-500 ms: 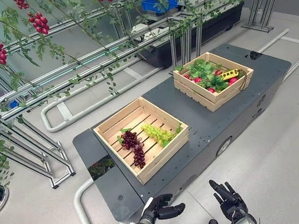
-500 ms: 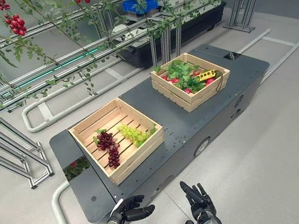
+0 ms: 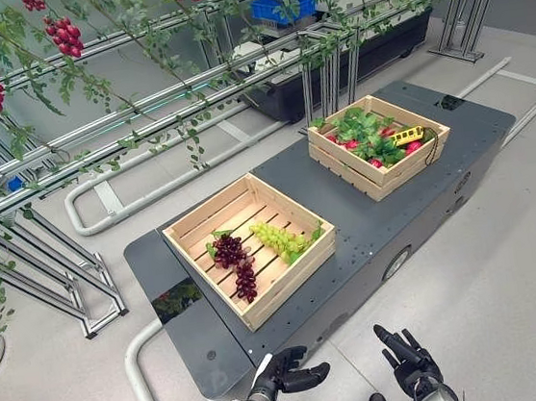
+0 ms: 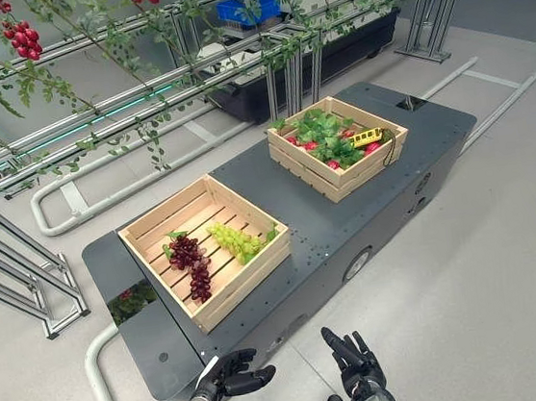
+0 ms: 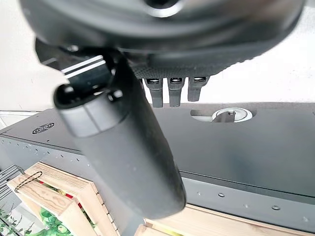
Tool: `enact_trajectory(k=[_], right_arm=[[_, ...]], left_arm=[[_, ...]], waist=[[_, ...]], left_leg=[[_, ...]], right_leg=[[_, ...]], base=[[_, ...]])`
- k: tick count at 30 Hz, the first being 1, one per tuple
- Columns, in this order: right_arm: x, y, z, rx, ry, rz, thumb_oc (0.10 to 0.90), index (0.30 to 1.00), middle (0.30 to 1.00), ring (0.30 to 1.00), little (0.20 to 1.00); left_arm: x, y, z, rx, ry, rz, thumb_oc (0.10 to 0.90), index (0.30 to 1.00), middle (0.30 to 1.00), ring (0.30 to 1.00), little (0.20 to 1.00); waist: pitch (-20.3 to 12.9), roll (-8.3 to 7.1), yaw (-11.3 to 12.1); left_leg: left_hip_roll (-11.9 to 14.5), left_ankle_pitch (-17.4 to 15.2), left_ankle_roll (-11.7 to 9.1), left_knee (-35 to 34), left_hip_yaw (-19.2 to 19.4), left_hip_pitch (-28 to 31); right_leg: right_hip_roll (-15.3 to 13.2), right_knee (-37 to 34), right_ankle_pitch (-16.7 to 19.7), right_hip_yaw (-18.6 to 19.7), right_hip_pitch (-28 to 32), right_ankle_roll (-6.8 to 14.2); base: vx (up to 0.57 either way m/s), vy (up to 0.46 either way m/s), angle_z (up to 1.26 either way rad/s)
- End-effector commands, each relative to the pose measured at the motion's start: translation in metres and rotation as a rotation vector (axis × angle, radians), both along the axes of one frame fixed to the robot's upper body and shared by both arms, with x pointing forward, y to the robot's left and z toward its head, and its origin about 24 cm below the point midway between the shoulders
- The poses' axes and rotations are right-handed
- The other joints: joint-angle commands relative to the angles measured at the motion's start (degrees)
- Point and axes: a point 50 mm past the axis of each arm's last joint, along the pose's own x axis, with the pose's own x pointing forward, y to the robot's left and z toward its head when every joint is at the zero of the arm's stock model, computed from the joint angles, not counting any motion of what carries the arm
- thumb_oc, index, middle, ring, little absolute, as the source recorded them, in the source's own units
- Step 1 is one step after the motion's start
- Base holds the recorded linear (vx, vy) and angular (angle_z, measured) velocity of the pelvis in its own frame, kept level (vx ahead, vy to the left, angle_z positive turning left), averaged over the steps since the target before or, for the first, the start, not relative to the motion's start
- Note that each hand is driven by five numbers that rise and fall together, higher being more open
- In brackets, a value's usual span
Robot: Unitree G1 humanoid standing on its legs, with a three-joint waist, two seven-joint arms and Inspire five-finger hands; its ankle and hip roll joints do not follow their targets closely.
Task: Pick up the fruits from the basket on one side to the basket on the other side
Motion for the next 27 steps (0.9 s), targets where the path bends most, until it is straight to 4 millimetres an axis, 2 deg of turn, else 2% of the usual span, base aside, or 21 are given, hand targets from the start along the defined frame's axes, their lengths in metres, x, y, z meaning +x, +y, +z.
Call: enact_trajectory(k=[1,5,8,10,11,12,13,16,17,18,19,23,25,27], right_arm=[[0.04,0.019,0.018,-0.019,-0.126,0.072,0.8,0.9,0.9,0.9,0.9],[0.045,0.016,0.023,-0.011,-0.143,0.017,0.8,0.9,0.9,0.9,0.9],[0.048,0.008,0.029,-0.022,-0.154,-0.04,0.8,0.9,0.9,0.9,0.9],[0.047,0.005,0.03,-0.024,-0.153,-0.05,0.8,0.9,0.9,0.9,0.9],[0.042,-0.001,0.029,-0.023,-0.148,-0.087,0.8,0.9,0.9,0.9,0.9],[0.041,-0.003,0.028,-0.021,-0.146,-0.099,0.8,0.9,0.9,0.9,0.9],[0.036,-0.007,0.026,-0.014,-0.139,-0.133,0.8,0.9,0.9,0.9,0.9],[0.031,-0.01,0.025,-0.011,-0.135,-0.158,0.8,0.9,0.9,0.9,0.9],[0.028,-0.012,0.024,-0.011,-0.134,-0.168,0.8,0.9,0.9,0.9,0.9],[0.026,-0.013,0.024,-0.013,-0.134,-0.168,0.8,0.9,0.9,0.9,0.9],[0.02,-0.016,0.022,-0.023,-0.129,-0.156,0.8,0.9,0.9,0.9,0.9],[0.013,-0.021,0.02,-0.025,-0.123,-0.139,0.8,0.9,0.9,0.9,0.9],[0.011,-0.029,0.021,-0.031,-0.132,-0.125,0.8,0.9,0.9,0.9,0.9],[0.02,-0.039,0.028,-0.045,-0.166,-0.108,0.8,0.9,0.9,0.9,0.9]], left_arm=[[0.06,-0.011,0.045,-0.055,-0.376,-0.014,0.8,0.9,0.9,0.9,0.9],[0.077,-0.009,0.068,-0.146,-0.496,0.009,0.8,0.9,0.9,0.9,0.9],[0.097,0.005,0.116,-0.27,-0.752,0.074,0.8,0.9,0.9,0.9,0.9],[0.1,0.013,0.129,-0.301,-0.806,0.107,0.8,0.9,0.9,0.9,0.9],[0.107,0.034,0.155,-0.357,-0.929,0.191,0.8,0.9,0.9,0.9,0.9],[0.108,0.039,0.16,-0.365,-0.95,0.214,0.8,0.9,0.9,0.9,0.9],[0.111,0.053,0.174,-0.355,-1.027,0.276,0.8,0.9,0.9,0.9,0.9],[0.118,0.065,0.193,-0.254,-1.119,0.314,0.8,0.9,0.9,0.9,0.9],[0.124,0.075,0.208,-0.183,-1.178,0.338,0.8,0.9,0.9,0.9,0.9],[0.127,0.081,0.214,-0.164,-1.194,0.355,0.8,0.9,0.9,0.9,0.9],[0.134,0.097,0.232,-0.084,-1.257,0.395,0.8,0.9,0.9,0.9,0.9],[0.142,0.107,0.248,0.074,-1.31,0.41,0.8,0.9,0.9,0.9,0.9],[0.15,0.113,0.255,0.224,-1.328,0.43,0.8,0.9,0.9,0.9,0.9],[0.158,0.112,0.259,0.301,-1.341,0.44,0.8,0.9,0.9,0.9,0.9]], waist=[[3.4,-0.64,-0.1],[4.0,-0.45,0.1],[4.8,0.14,0.7],[4.9,0.3,0.9],[5.0,0.53,1.6],[4.9,0.56,1.7],[4.7,0.59,2.0],[4.3,0.56,2.1],[4.0,0.61,1.9],[3.9,0.67,1.8],[3.6,0.83,1.3],[3.5,0.98,0.6],[4.6,1.3,-0.2],[6.5,1.67,-0.8]], left_leg=[[-1.4,-3.1,3.3,0.5,-2.0,-0.3],[-1.5,-2.9,3.1,0.5,-2.4,-0.6],[-1.6,-2.8,3.1,0.5,-3.1,-1.3],[-1.6,-2.8,3.2,0.5,-3.3,-1.4],[-1.7,-2.8,3.2,0.5,-3.8,-1.5],[-1.8,-2.8,3.2,0.5,-3.9,-1.5],[-1.8,-2.9,3.1,0.5,-4.2,-1.4],[-1.9,-2.9,3.0,0.5,-4.5,-1.3],[-2.0,-2.7,2.8,0.5,-4.9,-1.2],[-2.1,-2.7,2.8,0.5,-5.0,-1.2],[-2.3,-2.7,2.8,0.5,-5.0,-1.1],[-2.5,-2.4,2.7,0.5,-4.9,-0.9],[-2.5,-1.5,2.5,0.6,-4.6,-0.8],[-2.4,-2.1,2.1,4.9,-4.9,-3.5]], right_leg=[[-1.6,0.2,-4.1,-1.4,4.5,-1.3],[-1.8,0.2,-4.0,-1.6,4.4,-1.2],[-2.0,0.2,-4.1,-2.2,4.1,-1.4],[-2.1,0.2,-4.1,-2.3,4.0,-1.4],[-2.3,0.2,-4.2,-2.7,4.2,-1.6],[-2.4,0.2,-4.2,-2.7,4.2,-1.7],[-2.5,0.2,-4.3,-3.1,4.6,-1.8],[-2.6,0.2,-4.5,-3.4,5.1,-1.8],[-2.6,0.2,-4.6,-3.6,5.3,-1.8],[-2.7,0.2,-4.7,-3.6,5.4,-1.8],[-2.8,0.2,-4.9,-3.8,5.6,-1.7],[-2.8,0.2,-5.0,-3.6,5.8,-1.6],[-2.7,0.5,-5.0,-3.2,5.5,-1.9],[-2.8,4.2,-6.3,-2.2,3.1,-2.6]], base=[[0.0,0.0,0.0],[0.0,0.002,0.04],[-0.01,0.015,0.08],[0.0,0.013,0.09],[0.02,0.008,0.06],[0.06,-0.009,0.07],[0.07,-0.018,0.06],[0.09,-0.025,0.19],[0.09,-0.013,0.21],[0.15,0.002,0.15],[0.12,0.012,0.07],[0.13,0.026,0.13],[0.12,0.078,0.0],[-0.01,0.108,-0.02]])
